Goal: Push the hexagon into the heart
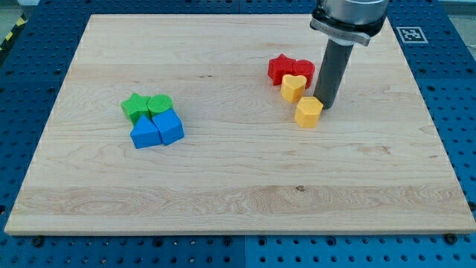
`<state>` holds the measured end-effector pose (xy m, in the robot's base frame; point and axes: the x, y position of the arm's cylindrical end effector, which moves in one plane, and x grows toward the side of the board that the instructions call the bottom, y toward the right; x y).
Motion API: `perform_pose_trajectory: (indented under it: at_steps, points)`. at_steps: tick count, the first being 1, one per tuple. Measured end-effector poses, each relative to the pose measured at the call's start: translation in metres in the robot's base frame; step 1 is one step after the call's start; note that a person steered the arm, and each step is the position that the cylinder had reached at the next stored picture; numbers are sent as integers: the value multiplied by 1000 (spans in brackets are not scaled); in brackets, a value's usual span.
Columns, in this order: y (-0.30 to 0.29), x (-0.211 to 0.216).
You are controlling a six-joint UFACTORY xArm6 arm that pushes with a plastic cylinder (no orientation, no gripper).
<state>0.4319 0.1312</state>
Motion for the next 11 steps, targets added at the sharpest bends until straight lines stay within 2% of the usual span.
perform_pose_trajectory:
  at_steps: [4, 6, 8, 10, 11]
  points:
    - [13, 52]
    - [-43, 42]
    - [-22, 42]
    - [-73, 25]
    - [-45, 28]
